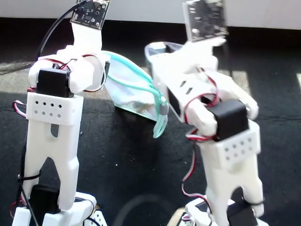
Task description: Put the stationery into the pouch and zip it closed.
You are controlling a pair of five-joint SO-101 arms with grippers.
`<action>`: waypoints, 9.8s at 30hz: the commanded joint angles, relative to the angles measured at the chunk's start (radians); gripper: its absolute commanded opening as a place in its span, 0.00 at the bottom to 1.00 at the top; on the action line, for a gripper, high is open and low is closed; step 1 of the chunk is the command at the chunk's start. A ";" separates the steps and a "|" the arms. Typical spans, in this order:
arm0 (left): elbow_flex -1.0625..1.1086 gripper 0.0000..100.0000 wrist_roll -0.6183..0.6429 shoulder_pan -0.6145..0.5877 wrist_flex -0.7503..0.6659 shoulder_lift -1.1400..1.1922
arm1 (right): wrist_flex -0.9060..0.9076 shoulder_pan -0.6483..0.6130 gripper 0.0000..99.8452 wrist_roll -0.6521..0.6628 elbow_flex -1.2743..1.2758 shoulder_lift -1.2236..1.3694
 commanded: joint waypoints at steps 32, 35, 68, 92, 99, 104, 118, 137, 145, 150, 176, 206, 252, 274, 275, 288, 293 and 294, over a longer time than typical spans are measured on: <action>0.024 0.01 0.002 -0.008 -0.054 0.016 | -0.062 0.016 0.01 -0.008 -0.219 0.398; 0.024 0.01 0.002 -0.008 -0.058 0.016 | -0.035 0.016 0.01 -0.006 -0.219 0.404; 0.025 0.01 -0.002 -0.008 -0.060 0.016 | 0.228 0.065 0.24 0.040 -0.240 0.082; 0.025 0.01 -0.002 -0.008 -0.078 0.018 | 0.265 0.122 0.24 0.520 0.315 0.189; 0.025 0.01 -0.002 -0.008 -0.074 0.018 | 0.242 0.071 0.24 0.451 0.308 0.189; 0.025 0.01 -0.002 -0.008 -0.074 0.018 | 0.214 0.076 0.24 0.451 0.302 0.189; 0.067 0.01 -0.002 -0.008 -0.080 0.016 | 0.222 0.070 0.01 0.451 0.177 -0.008; 0.061 0.01 0.000 -0.008 -0.080 0.016 | 0.214 0.070 0.01 0.445 0.239 -0.067; 0.064 0.01 0.000 -0.008 -0.080 0.016 | 0.127 0.028 0.02 0.391 0.269 -0.056; 0.064 0.01 0.000 -0.008 -0.080 0.016 | 0.127 0.028 0.05 0.374 0.271 -0.056; -0.179 0.17 0.003 -0.019 0.028 0.004 | 0.234 0.056 0.01 0.430 0.130 -0.053; 0.326 0.05 0.106 0.186 0.167 -0.463 | 0.150 0.153 0.01 0.423 0.130 0.004; 0.245 0.09 0.230 0.265 -0.497 -0.113 | 0.254 0.305 0.01 0.431 0.128 -0.153; 0.245 0.09 0.230 0.278 -0.247 -0.226 | 0.232 0.343 0.01 0.431 0.128 -0.143; 0.245 0.09 0.230 0.292 -0.213 -0.243 | 0.219 0.358 0.01 0.431 0.128 -0.143; 0.331 0.27 0.230 0.463 -0.169 -0.312 | 0.191 0.392 0.01 0.425 0.130 -0.142; 0.476 0.27 0.230 0.489 -0.347 -0.323 | 0.191 0.392 0.01 0.427 0.131 -0.142; 0.478 0.27 0.230 0.503 -0.345 -0.323 | 0.191 0.392 0.01 0.427 0.131 -0.142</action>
